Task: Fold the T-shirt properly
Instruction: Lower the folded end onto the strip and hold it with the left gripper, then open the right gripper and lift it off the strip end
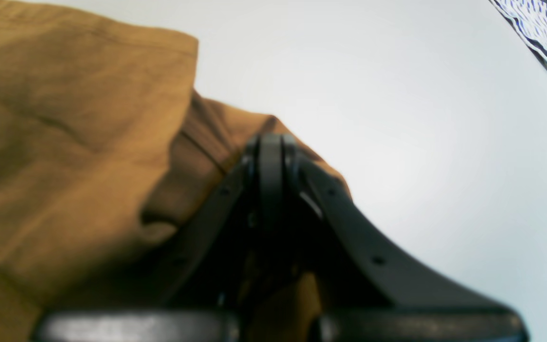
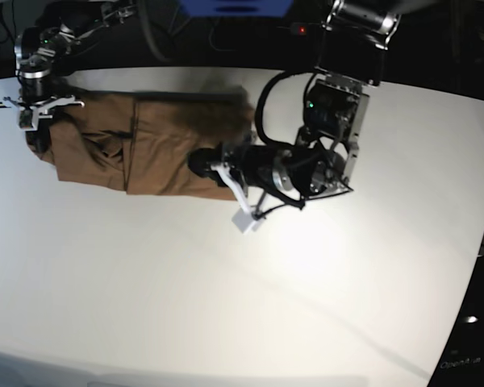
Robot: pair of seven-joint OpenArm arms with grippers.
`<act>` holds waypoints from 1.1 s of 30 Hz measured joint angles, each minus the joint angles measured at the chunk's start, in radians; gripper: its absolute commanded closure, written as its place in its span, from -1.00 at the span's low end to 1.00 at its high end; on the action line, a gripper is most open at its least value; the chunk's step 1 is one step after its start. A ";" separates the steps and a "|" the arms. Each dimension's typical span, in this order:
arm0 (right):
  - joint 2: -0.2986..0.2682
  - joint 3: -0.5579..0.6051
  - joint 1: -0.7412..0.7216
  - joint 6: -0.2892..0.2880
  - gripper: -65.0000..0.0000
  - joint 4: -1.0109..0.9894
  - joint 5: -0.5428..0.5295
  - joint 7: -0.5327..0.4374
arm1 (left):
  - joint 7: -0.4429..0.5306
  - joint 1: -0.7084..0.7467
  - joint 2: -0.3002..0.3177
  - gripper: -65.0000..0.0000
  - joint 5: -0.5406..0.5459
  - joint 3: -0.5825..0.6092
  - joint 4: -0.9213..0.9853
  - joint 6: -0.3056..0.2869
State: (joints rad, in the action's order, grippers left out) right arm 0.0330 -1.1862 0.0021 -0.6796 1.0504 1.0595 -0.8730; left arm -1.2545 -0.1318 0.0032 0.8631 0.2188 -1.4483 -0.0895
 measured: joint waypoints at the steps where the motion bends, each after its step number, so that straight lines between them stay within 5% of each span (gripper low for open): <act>1: 0.000 0.000 0.000 0.000 0.99 0.000 0.000 0.000 | 0.006 -0.008 0.010 0.93 0.000 -0.001 0.000 0.000; 10: 0.000 0.000 -0.001 0.000 0.99 0.000 0.000 0.001 | 0.010 -0.030 0.030 0.93 -0.010 0.000 0.163 0.000; 13: 0.000 0.000 -0.001 0.000 0.99 0.001 0.000 0.001 | 0.102 -0.039 0.033 0.93 -0.008 0.027 0.167 0.002; 21: 0.000 0.000 0.001 0.000 0.99 0.003 0.000 0.001 | 0.130 -0.068 0.033 0.93 0.016 0.112 0.311 -0.003; 33: 0.036 0.002 0.000 -0.009 0.99 0.093 -0.012 0.069 | 0.137 -0.071 0.031 0.93 -0.078 0.110 0.307 -0.027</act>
State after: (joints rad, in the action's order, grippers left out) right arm 0.0692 -1.1843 0.0025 -0.6888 1.1439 1.0477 -0.8040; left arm -1.1179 -0.2024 0.0341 0.7849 0.3290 -1.1416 -0.1165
